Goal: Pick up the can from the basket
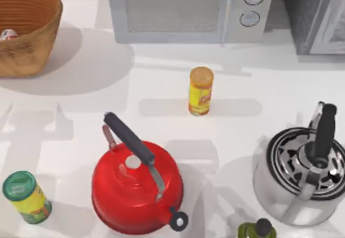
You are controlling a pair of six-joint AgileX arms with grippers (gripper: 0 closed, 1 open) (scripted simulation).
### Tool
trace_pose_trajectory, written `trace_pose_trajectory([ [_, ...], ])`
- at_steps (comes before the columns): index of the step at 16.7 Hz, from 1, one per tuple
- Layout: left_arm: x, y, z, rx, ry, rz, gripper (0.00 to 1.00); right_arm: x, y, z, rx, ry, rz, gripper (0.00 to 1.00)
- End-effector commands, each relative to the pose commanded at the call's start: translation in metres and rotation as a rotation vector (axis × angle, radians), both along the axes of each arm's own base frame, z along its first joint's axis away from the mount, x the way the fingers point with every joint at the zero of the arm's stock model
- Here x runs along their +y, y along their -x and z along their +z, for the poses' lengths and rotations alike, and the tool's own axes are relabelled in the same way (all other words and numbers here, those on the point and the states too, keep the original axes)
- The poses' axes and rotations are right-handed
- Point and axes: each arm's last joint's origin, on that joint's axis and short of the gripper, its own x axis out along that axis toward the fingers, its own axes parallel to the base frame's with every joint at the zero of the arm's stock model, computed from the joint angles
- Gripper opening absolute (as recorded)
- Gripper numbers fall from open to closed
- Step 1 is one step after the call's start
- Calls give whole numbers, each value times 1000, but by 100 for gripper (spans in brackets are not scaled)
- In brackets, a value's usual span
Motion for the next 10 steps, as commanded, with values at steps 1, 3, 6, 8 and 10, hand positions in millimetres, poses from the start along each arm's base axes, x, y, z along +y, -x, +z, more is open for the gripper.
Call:
trace_pose_trajectory([
  [1, 1, -14, 14, 58, 2, -1, 100, 0, 0, 0, 0, 0, 0, 100],
  [3, 4, -51, 36, 188, 9, -4, 100, 0, 0, 0, 0, 0, 0, 100],
  [6, 10, -121, 51, 408, 21, -8, 100, 0, 0, 0, 0, 0, 0, 100],
  [8, 16, -173, 44, 567, 29, -10, 100, 0, 0, 0, 0, 0, 0, 100],
  [10, 23, -223, 24, 725, 37, -13, 100, 0, 0, 0, 0, 0, 0, 100],
])
